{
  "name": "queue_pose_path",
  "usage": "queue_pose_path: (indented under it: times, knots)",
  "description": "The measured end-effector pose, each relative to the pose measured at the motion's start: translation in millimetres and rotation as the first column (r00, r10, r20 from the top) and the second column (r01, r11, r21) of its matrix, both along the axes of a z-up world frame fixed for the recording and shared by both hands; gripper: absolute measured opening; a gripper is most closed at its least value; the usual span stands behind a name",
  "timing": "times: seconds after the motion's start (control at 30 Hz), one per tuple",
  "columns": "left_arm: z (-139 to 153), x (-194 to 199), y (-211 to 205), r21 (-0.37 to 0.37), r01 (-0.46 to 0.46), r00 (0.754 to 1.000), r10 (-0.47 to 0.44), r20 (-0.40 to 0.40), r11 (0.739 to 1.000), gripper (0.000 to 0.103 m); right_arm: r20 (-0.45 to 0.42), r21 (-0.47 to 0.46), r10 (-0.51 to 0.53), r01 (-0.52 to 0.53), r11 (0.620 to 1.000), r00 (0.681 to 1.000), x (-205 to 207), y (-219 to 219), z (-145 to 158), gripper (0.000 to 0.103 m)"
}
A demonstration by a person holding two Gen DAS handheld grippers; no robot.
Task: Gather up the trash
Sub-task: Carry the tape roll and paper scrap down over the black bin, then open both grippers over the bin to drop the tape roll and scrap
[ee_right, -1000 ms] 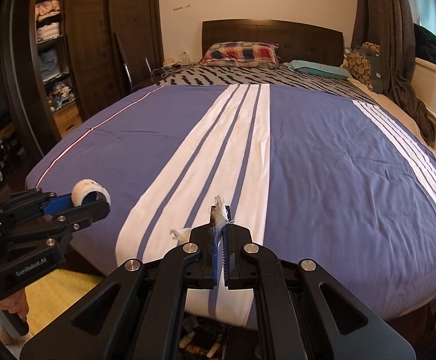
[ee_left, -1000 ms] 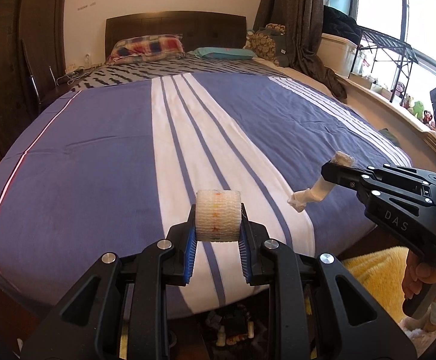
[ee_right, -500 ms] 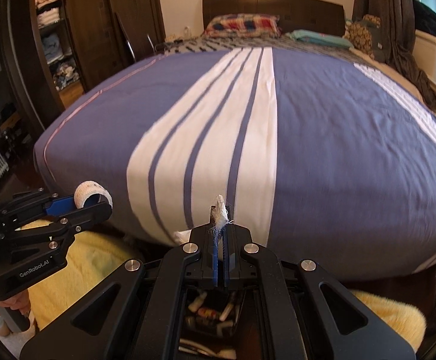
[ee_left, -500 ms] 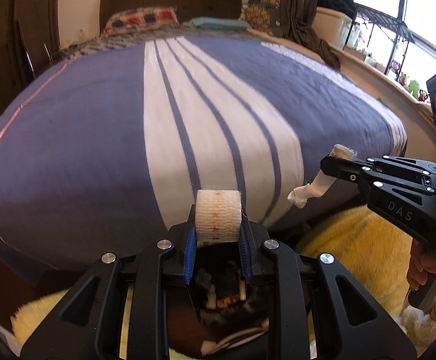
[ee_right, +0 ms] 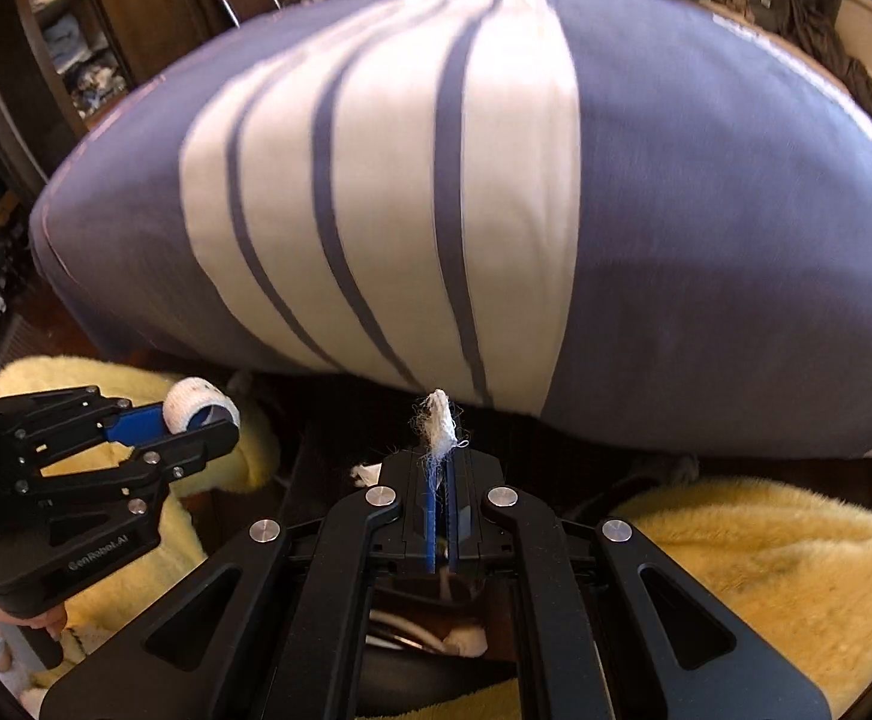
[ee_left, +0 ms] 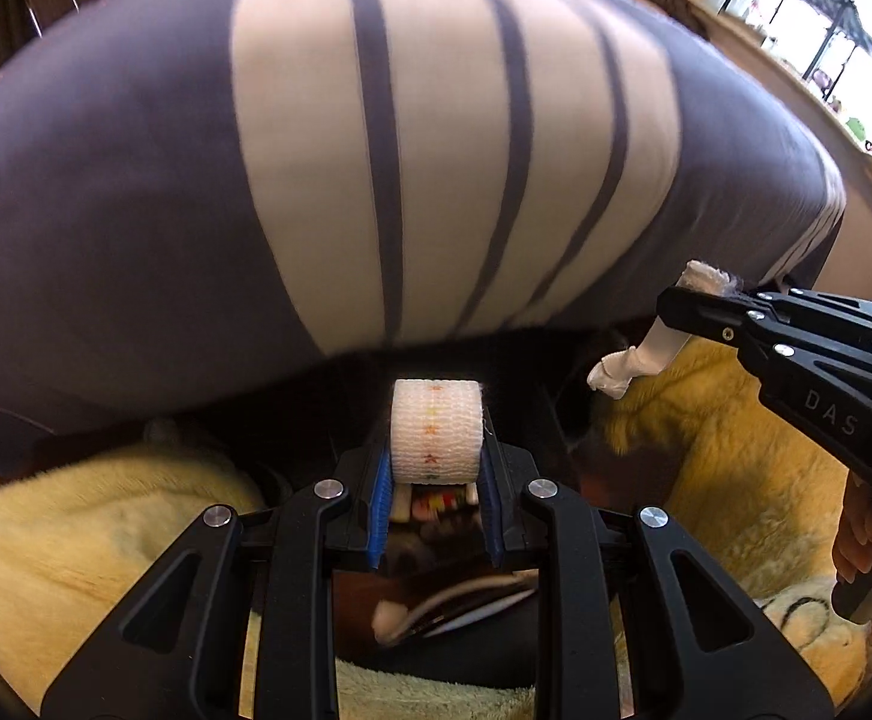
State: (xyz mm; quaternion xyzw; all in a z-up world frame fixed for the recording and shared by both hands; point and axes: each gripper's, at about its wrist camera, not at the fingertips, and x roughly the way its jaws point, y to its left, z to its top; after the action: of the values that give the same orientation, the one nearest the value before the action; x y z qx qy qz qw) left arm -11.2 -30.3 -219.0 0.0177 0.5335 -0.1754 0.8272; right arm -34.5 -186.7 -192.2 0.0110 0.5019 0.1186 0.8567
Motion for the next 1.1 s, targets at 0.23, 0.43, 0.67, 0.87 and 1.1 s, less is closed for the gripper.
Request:
queue_pose_path:
  times: [0.23, 0.43, 0.67, 0.87, 1.1]
  knots:
    - [-49.3, 14.4, -3.8, -0.016, -0.001, 0.989, -0.001, -0.149, 1.0, 0.023, -0.136, 0.028, 0.007, -0.003, 1.0, 0.991, 8.3, 6.8, -46.5, 0.003]
    - [-76.2, 23.2, -1.1, -0.016, -0.015, 0.973, 0.011, -0.231, 1.0, 0.023, -0.239, 0.04, 0.0, 0.01, 0.999, 0.971, 20.4, 12.1, -78.1, 0.004]
    - [-87.8, 24.5, 3.6, -0.016, -0.033, 0.961, 0.027, -0.275, 0.999, 0.039, -0.291, 0.034, 0.005, 0.005, 0.999, 0.957, 34.0, 20.2, -88.5, 0.007]
    - [-87.1, 25.7, 6.8, -0.006, -0.048, 0.964, 0.045, -0.263, 0.999, 0.043, -0.296, 0.053, -0.009, 0.026, 0.998, 0.955, 42.9, 16.2, -87.2, 0.045]
    - [-57.6, 21.5, 13.5, 0.018, -0.074, 0.98, 0.076, -0.182, 0.997, 0.072, -0.217, 0.03, -0.035, 0.042, 0.999, 0.976, 40.4, 12.1, -58.9, 0.084]
